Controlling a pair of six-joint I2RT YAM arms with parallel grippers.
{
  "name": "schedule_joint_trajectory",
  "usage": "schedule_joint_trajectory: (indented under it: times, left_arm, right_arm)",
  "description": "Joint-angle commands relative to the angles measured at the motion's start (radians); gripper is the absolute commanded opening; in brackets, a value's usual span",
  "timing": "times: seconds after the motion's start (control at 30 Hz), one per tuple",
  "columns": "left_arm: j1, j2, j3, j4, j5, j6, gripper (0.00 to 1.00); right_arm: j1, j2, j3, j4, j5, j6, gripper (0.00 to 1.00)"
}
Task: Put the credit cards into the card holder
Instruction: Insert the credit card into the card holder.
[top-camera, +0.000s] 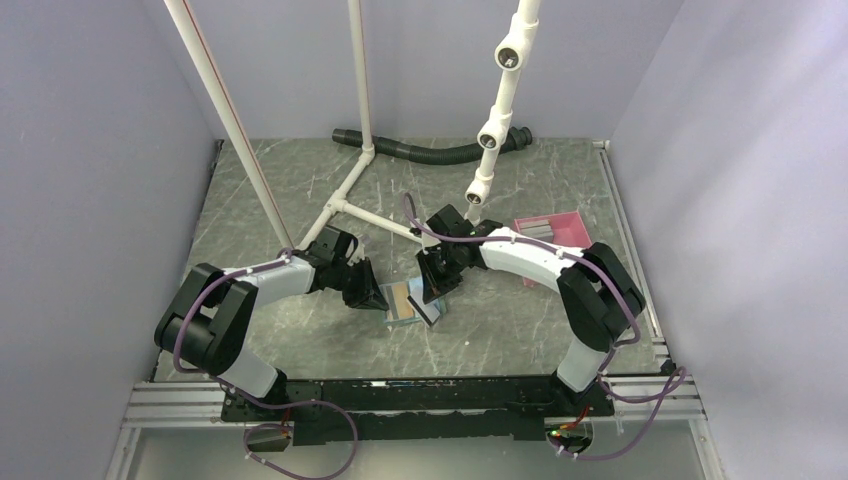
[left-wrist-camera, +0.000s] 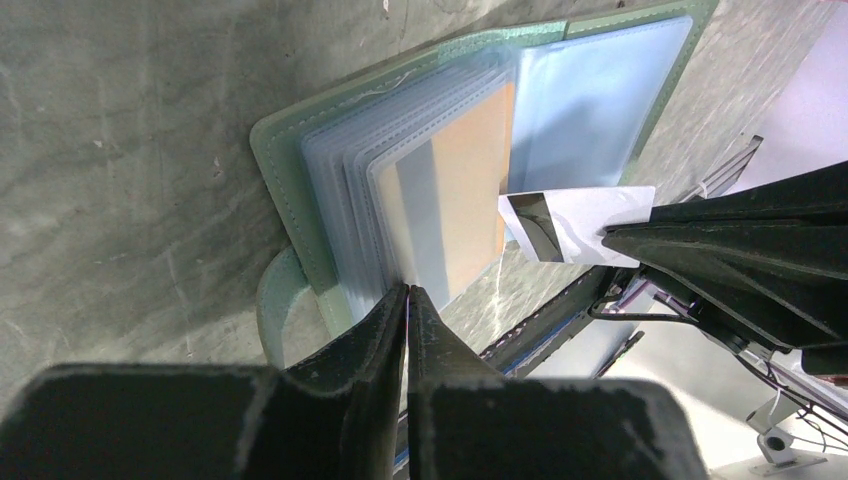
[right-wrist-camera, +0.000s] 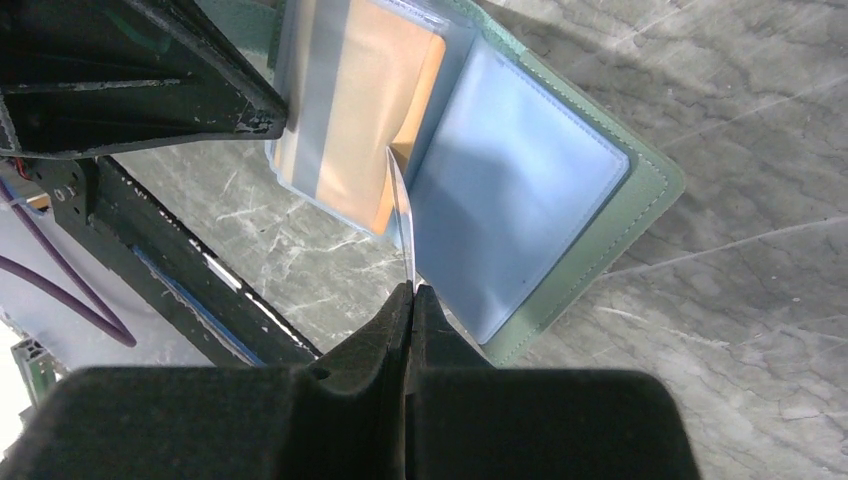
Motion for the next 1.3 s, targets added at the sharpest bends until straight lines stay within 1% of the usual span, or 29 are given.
schedule_joint_trajectory:
  times: [0.0, 0.47, 0.67, 0.83, 1.03, 1.27]
  left_arm:
    - [0.005, -0.011, -0.019, -0.054, -0.058, 0.038, 0.13]
    - [0.005, -0.012, -0.018, -0.054, -0.059, 0.038, 0.13]
    - [0.005, -0.015, -0.020, -0.060, -0.061, 0.039, 0.13]
    - [0.005, -0.017, -0.018, -0.058, -0.058, 0.038, 0.13]
    - [0.005, -0.017, -0.022, -0.049, -0.053, 0.032, 0.13]
    - [0.005, -0.003, -0.032, -0.038, -0.050, 0.034, 0.13]
  right_arm:
    - [-0.009, 0.014, 0.026, -0.018, 0.038, -0.003, 0.00]
    - [-0.028, -0.007, 0.002, -0.011, 0.019, 0.009, 0.00]
    - [-0.028, 0.032, 0.017, -0.009, 0.016, 0.020, 0.00]
    - [-0.030, 0.080, 0.070, -0.037, 0.030, 0.029, 0.00]
    - [-0.030, 0.133, 0.117, -0.026, 0.000, 0.006, 0.00]
    - [-0.039, 0.148, 0.125, 0.049, -0.044, -0.008, 0.00]
